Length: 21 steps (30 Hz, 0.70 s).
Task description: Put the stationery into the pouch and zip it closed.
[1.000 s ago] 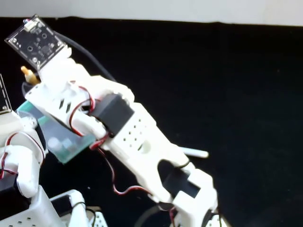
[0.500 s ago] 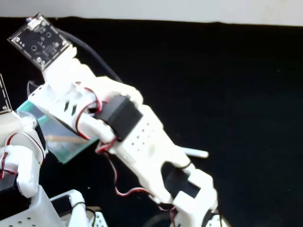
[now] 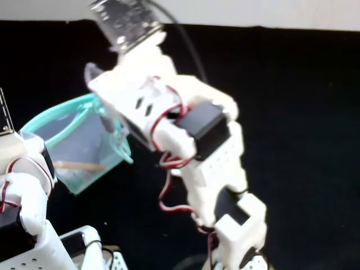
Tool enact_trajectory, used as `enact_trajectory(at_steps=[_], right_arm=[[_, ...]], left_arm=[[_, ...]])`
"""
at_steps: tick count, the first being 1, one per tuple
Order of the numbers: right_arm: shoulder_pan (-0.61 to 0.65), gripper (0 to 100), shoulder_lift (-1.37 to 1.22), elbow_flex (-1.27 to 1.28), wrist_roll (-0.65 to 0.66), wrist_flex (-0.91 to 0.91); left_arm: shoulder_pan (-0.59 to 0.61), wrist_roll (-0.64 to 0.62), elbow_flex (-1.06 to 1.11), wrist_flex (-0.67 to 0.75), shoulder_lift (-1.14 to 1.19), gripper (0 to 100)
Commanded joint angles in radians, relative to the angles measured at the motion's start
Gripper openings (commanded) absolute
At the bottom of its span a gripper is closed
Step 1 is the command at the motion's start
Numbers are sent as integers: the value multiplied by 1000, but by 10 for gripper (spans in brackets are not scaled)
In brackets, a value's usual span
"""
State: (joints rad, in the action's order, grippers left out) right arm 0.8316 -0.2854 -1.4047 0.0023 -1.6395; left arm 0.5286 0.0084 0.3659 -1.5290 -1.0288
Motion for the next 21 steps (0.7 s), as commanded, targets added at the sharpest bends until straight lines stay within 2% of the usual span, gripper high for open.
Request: enact_trajectory(at_steps=[1,13,21], right_arm=[[-71,153,47,-24,-2,-67],[-263,153,45,-21,2,-120],[-302,152,47,105,149,-122]], left_arm=[[10,5,19,5,5,6],[10,5,19,5,5,6],[10,5,19,5,5,6]])
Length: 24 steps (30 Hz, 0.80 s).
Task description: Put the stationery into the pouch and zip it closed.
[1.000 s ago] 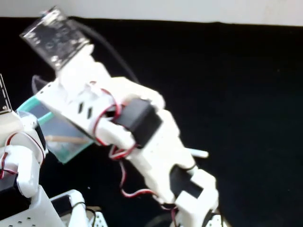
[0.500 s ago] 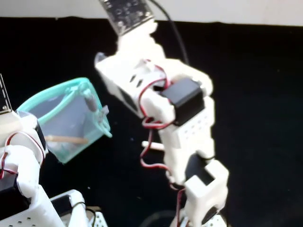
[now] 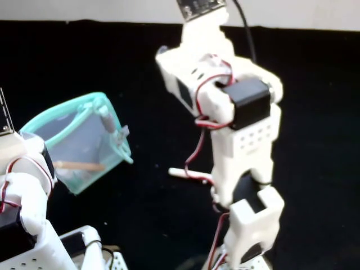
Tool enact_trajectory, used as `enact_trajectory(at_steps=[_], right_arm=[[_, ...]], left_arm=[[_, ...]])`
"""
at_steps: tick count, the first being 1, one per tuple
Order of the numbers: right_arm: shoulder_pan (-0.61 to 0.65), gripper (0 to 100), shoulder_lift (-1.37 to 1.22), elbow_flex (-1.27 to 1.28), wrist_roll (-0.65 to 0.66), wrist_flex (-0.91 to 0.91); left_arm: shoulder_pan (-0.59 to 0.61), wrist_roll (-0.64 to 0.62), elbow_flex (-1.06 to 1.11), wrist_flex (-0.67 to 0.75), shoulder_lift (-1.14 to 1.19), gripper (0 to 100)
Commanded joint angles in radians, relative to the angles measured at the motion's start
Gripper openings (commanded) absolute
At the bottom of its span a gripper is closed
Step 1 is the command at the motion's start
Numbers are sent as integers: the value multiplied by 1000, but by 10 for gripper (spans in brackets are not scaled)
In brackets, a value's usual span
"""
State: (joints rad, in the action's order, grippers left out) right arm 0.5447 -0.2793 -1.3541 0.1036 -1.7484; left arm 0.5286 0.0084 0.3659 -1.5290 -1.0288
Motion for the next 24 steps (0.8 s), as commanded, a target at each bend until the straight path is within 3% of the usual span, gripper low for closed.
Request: enact_trajectory(at_steps=[1,10,24], right_arm=[[-15,152,41,101,57,-13],[-15,152,41,427,87,-7],[-12,152,45,785,385,-4]], left_arm=[[10,5,19,5,5,6],[10,5,19,5,7,6],[10,5,21,5,7,6]])
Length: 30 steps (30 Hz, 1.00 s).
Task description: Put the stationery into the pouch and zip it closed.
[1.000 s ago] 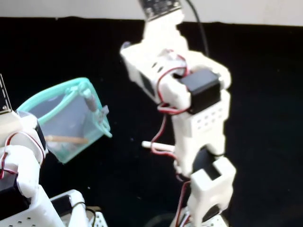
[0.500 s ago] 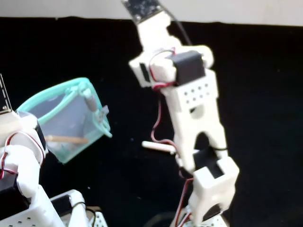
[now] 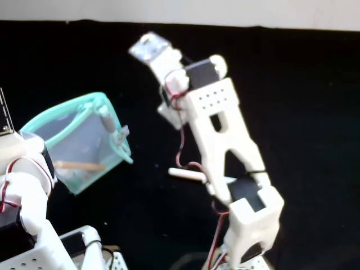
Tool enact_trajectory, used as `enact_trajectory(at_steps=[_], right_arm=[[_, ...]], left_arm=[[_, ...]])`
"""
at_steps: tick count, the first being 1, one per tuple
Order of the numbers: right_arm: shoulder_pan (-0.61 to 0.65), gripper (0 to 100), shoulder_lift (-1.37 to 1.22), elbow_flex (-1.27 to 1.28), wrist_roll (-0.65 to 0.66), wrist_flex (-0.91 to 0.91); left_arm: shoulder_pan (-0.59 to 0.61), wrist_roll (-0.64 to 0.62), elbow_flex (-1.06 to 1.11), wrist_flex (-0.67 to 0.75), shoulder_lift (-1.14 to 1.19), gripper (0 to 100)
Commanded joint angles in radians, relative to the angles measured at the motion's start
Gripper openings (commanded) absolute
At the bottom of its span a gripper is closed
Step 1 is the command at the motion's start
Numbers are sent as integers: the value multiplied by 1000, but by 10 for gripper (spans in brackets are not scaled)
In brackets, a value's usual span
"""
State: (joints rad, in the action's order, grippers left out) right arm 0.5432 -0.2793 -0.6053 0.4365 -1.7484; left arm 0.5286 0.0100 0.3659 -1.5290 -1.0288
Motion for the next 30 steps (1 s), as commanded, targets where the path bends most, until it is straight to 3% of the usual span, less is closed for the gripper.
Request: enact_trajectory(at_steps=[1,16,30], right_arm=[[-10,152,45,54,69,-4],[-7,152,47,407,319,10],[87,152,47,644,367,242]], left_arm=[[10,3,21,5,7,6],[7,5,48,20,7,6],[10,5,48,18,7,6]])
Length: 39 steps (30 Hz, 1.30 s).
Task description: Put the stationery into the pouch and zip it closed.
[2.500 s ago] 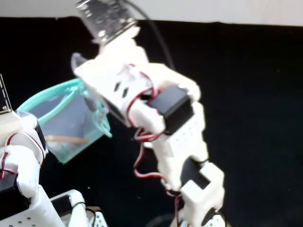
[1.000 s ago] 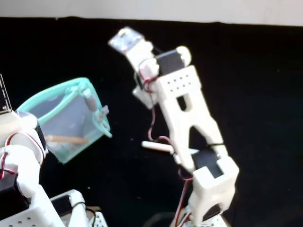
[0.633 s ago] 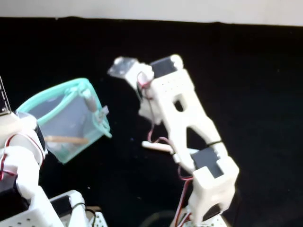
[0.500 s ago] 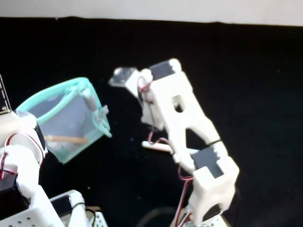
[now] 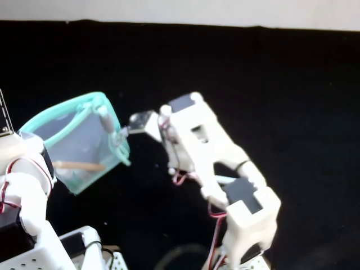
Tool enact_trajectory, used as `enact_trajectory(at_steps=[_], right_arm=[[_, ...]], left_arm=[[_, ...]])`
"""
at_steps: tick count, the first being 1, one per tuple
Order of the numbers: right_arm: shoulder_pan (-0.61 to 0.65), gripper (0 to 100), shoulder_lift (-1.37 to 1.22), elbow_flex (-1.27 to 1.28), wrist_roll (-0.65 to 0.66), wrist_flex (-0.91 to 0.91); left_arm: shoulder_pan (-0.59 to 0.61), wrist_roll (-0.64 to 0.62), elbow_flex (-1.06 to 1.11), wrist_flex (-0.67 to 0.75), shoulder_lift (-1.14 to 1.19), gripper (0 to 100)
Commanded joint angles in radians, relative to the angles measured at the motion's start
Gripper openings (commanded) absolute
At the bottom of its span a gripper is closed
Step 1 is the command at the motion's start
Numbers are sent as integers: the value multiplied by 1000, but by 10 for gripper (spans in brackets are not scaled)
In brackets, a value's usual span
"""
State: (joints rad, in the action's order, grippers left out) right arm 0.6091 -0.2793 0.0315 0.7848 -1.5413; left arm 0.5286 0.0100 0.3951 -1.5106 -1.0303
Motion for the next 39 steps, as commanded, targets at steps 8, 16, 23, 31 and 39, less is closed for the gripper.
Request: enact_trajectory(at_steps=[8,16,23,31,39], right_arm=[[25,152,42,107,20,183],[25,152,41,179,15,266],[25,2,41,177,12,282],[18,8,39,171,-41,285],[-116,8,47,10,-178,277]], left_arm=[[10,5,19,0,8,6],[10,5,19,0,8,6],[10,5,19,0,8,6],[10,5,19,0,8,6],[10,5,19,0,8,6]])
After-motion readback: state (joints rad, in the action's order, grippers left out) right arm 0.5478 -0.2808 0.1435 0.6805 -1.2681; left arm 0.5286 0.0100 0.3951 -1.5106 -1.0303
